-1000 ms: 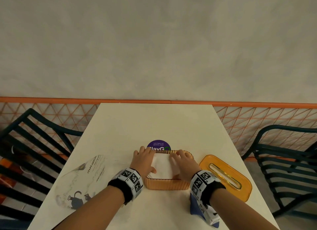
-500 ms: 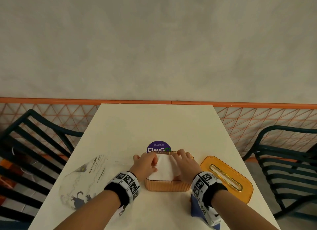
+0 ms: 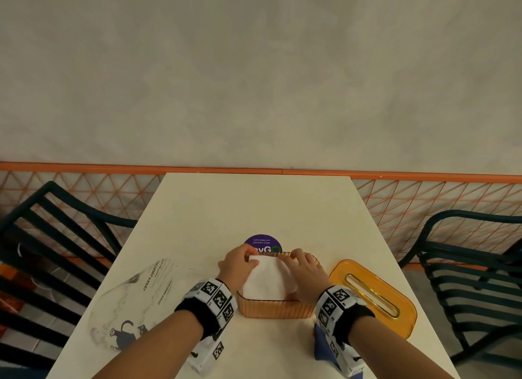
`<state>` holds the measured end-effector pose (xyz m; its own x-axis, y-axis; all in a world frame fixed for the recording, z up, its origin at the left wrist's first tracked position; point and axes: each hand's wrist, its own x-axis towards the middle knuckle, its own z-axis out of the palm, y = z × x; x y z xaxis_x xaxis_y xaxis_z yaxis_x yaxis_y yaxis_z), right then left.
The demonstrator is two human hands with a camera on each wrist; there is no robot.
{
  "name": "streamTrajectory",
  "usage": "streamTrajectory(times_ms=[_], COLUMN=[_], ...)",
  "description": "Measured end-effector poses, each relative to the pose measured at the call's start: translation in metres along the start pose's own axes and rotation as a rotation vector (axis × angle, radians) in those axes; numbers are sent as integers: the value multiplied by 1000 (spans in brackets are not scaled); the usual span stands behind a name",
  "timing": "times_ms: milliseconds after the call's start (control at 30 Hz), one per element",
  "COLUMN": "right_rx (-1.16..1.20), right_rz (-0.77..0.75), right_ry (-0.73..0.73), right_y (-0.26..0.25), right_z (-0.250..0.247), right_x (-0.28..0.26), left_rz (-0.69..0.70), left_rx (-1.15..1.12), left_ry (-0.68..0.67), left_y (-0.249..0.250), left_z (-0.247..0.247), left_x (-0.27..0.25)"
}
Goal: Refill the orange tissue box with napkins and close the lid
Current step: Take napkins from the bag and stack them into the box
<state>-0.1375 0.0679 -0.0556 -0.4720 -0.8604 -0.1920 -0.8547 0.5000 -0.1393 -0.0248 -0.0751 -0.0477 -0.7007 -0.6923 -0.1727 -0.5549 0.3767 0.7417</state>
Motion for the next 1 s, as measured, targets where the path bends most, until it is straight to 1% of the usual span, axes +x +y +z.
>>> streamTrajectory(times_ms=[67,100,167,233,333,433,533,633,700,767,800,867,933,1000], right_rx=[6,5,-12,-23,12,90,144,135,100,71,64,53,42,55], right_rz=[-4,-7,-21,-38,-57,-57,-51,-72,-73,-60,-49,-31,-29,-40], right_ry=[-2,1,4,2,-9,21,74,47,11,-8,-4,16,24,23], right_y=[0,0,0,-1,0,2,2,-2,-6,-9,-10,-10,-9,-7], right_z=[0,-1,-5,-10,-15,-21,-24,-26,-26,-24,-23,-19,-16,-14], right_x=[1,1,2,3,5,6,7,9,11,11,11,10,8,8], left_rz=[64,117,244,329,406,445,374,336,341,389,427,531,626,639], left_rx=[94,140,210,225,194,185,138,127,137,144,181,325,390,373], left_ry=[46,38,-31,-88,-84,-79,-100,-107,-75,-46,-40,-26,-8,-12], left_y=[2,2,-1,-9,-19,-21,-18,-16,-13,-12,-12,-12,-16,-20], left_z=[0,1,2,3,0,-3,-6,-6,-6,-6,-5,-5,-5,-4], left_x=[-3,-5,-8,-10,-10,-12,-11,-5,-3,-2,-2,-5,-7,-9])
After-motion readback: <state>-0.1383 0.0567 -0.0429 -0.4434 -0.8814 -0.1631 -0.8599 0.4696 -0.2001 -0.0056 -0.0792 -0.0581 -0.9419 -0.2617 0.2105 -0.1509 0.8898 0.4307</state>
